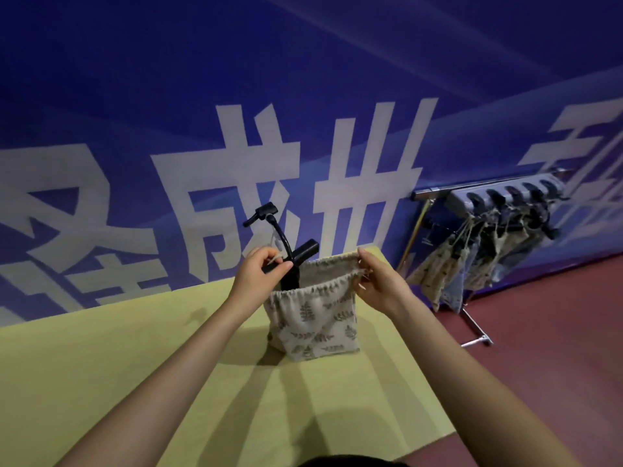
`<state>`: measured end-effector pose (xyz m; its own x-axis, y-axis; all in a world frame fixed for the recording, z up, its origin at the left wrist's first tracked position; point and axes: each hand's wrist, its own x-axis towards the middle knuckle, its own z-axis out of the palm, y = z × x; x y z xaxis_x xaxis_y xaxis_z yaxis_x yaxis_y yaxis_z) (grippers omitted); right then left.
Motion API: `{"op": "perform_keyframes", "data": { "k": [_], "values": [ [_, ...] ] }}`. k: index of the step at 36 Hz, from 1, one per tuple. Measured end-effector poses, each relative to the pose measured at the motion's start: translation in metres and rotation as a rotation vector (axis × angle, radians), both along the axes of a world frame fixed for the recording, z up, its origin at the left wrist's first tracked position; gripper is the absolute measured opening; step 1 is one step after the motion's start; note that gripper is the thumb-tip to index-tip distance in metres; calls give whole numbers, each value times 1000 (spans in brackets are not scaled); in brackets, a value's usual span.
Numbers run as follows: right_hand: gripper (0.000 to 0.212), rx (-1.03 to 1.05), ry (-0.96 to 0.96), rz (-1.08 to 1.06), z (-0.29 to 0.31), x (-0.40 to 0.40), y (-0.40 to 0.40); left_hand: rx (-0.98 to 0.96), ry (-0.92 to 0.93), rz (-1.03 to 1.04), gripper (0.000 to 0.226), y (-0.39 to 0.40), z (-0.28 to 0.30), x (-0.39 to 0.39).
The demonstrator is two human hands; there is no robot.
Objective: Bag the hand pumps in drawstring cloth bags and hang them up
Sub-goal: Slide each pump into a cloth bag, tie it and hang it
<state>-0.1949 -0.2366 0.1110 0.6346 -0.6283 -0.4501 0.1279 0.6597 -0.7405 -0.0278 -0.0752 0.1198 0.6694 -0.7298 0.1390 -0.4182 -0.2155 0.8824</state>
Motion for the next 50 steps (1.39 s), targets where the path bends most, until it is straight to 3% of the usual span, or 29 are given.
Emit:
{"op": "perform_keyframes", "data": {
  "k": [5,8,10,14,18,22,25,27,31,38,42,46,50],
  "values": [
    [24,64,-205,-75,46,9,4,15,55,-113,20,9,7,11],
    [28,-47,-286,-71,71,20,6,-37,87,-156,20,15,19,15],
    [25,-267,-187,-37,82,27,9,-83,103,-155,22,17,28,17],
    [27,-863,257,67,91,36,23,-215,240,-119,29,22,37,14],
    [20,-919,248,156,94,41,47,-382,378,-44,32,24,45,1],
    [13,-921,242,216,92,47,72,-426,420,25,32,17,55,-15],
    [12,-850,240,152,84,46,78,-500,552,191,31,16,57,-9],
    [15,-855,265,149,73,40,77,-568,667,312,32,16,55,2],
    [29,-943,276,374,40,30,89,-616,767,458,32,14,42,17],
    [25,-1242,522,507,-4,43,104,-561,801,550,33,14,7,21],
    [39,-1510,626,566,-22,45,114,-555,827,533,32,17,0,18],
    [31,-1396,557,411,-29,46,116,-542,766,452,33,25,9,18],
    [33,-1357,514,367,-13,50,107,-354,491,198,34,40,27,23]
  ]
}}
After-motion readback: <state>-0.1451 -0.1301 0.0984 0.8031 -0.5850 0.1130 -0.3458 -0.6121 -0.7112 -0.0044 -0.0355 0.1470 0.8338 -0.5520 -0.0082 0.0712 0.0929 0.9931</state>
